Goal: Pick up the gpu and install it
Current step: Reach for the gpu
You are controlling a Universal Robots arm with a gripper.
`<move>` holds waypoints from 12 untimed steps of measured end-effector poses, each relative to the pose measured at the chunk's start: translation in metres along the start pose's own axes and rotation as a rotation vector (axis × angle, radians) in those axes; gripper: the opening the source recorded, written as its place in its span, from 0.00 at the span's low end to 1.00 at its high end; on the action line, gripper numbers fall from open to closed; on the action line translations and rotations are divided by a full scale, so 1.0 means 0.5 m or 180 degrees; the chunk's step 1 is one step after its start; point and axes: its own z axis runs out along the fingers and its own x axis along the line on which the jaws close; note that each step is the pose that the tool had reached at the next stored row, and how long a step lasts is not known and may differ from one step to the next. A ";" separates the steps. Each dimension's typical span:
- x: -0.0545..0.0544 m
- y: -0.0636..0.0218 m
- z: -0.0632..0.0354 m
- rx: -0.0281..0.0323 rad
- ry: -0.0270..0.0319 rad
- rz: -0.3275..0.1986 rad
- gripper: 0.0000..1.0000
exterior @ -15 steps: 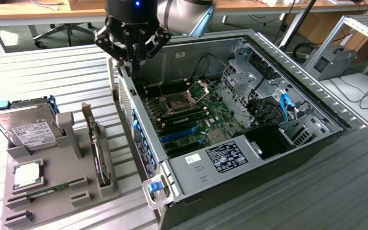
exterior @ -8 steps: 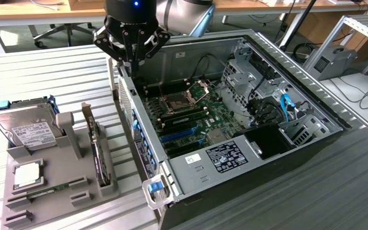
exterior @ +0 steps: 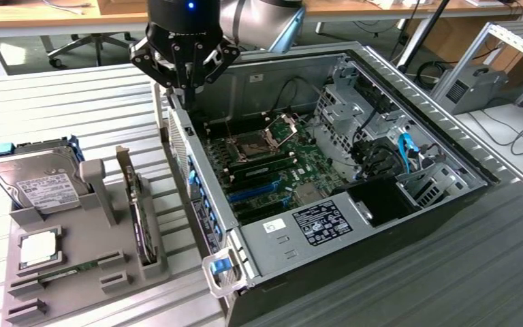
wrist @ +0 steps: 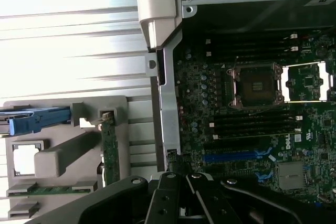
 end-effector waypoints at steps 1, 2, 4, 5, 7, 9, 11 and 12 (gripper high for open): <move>0.000 0.000 0.000 0.0000 0.0000 0.0000 0.11; 0.001 0.000 0.000 0.0000 0.0000 0.0000 0.11; 0.002 0.000 0.000 0.0000 0.0000 0.0000 0.11; 0.003 0.000 0.000 0.0000 0.0000 0.0000 0.11; 0.004 0.000 0.000 0.0000 0.0000 0.0000 0.11; 0.005 0.000 0.000 0.0000 0.0000 0.0000 0.11; 0.006 0.000 0.000 0.0000 0.0000 0.0000 0.11; 0.006 0.000 0.000 0.0000 0.0000 0.0000 0.11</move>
